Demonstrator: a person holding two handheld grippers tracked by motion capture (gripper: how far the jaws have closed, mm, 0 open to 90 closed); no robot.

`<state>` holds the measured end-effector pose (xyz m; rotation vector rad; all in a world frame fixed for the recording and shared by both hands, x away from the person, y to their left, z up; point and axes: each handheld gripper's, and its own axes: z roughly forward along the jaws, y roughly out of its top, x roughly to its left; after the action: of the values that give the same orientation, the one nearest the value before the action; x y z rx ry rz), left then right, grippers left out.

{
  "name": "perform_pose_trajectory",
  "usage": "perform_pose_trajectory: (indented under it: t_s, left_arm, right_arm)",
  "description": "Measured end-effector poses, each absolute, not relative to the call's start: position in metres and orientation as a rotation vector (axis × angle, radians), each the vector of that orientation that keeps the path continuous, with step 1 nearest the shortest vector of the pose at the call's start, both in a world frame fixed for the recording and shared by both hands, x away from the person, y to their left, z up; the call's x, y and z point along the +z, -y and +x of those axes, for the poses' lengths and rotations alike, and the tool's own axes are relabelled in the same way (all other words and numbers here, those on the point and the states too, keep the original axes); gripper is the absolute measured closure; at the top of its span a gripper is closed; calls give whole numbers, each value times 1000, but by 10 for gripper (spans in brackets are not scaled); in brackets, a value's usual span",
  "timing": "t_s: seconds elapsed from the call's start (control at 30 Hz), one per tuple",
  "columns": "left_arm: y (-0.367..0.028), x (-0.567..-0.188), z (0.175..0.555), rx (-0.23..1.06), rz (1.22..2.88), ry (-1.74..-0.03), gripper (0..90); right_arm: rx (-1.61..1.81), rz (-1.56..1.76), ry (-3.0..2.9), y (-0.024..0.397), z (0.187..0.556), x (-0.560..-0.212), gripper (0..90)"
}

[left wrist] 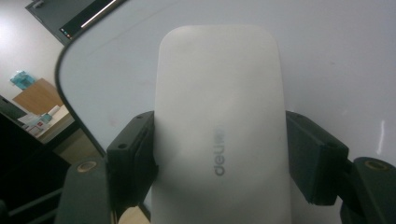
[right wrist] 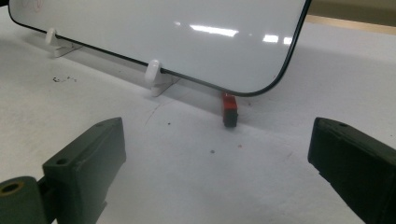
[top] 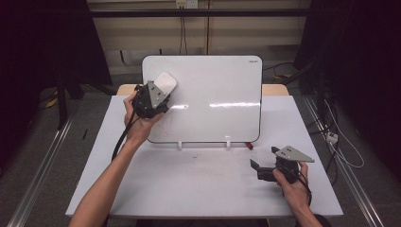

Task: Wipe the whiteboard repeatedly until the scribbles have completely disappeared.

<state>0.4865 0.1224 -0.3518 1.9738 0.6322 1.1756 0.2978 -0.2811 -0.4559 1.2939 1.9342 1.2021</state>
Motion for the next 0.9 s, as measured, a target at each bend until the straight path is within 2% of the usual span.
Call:
perform_pose_trajectory:
  t_s: [0.23, 0.47, 0.77, 0.9]
  left_arm:
    - [-123, -360, 480, 1183, 1952, -637, 311]
    - [-113, -385, 459, 1175, 1970, -596, 311]
    - [-90, -411, 431, 1181, 2043, -496, 311]
    - [-91, -410, 432, 1160, 2068, -469, 311]
  right_arm:
    - [1198, 1294, -1937, 281, 297, -456, 41]
    - [1191, 1284, -1929, 280, 298, -456, 41]
    - [1191, 1284, -1931, 280, 298, -456, 41]
    - [1194, 1286, -1931, 280, 297, -455, 41]
